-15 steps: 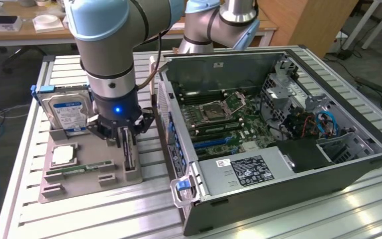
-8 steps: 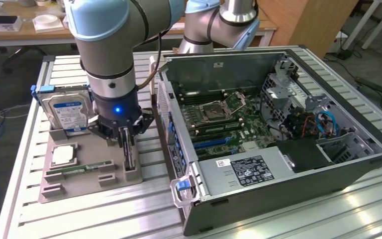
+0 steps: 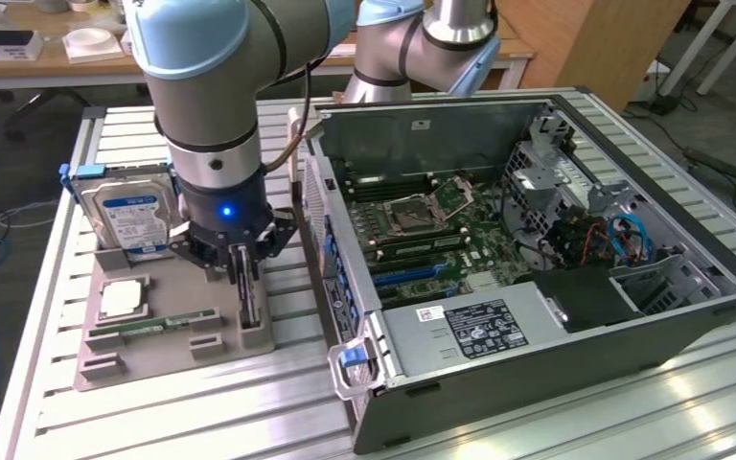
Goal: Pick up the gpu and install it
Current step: 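Pick up the gpu and move the gpu toward the slot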
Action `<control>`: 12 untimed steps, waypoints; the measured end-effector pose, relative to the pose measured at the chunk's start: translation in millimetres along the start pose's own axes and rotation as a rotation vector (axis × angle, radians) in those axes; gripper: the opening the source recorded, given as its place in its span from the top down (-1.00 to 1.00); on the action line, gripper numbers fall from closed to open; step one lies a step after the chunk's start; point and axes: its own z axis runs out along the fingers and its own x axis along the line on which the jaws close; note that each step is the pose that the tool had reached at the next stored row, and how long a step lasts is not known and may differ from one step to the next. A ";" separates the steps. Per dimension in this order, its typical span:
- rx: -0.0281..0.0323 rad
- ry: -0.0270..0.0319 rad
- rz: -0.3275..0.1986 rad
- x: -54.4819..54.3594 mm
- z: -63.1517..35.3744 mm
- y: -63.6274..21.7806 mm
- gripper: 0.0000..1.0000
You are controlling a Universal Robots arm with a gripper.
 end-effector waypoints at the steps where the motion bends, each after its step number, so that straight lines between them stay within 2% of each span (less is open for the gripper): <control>1: 0.0000 -0.0001 0.000 0.0 0.0 0.0 0.34; 12: -0.0010 -0.0001 0.000 2.0 0.0 0.0 0.34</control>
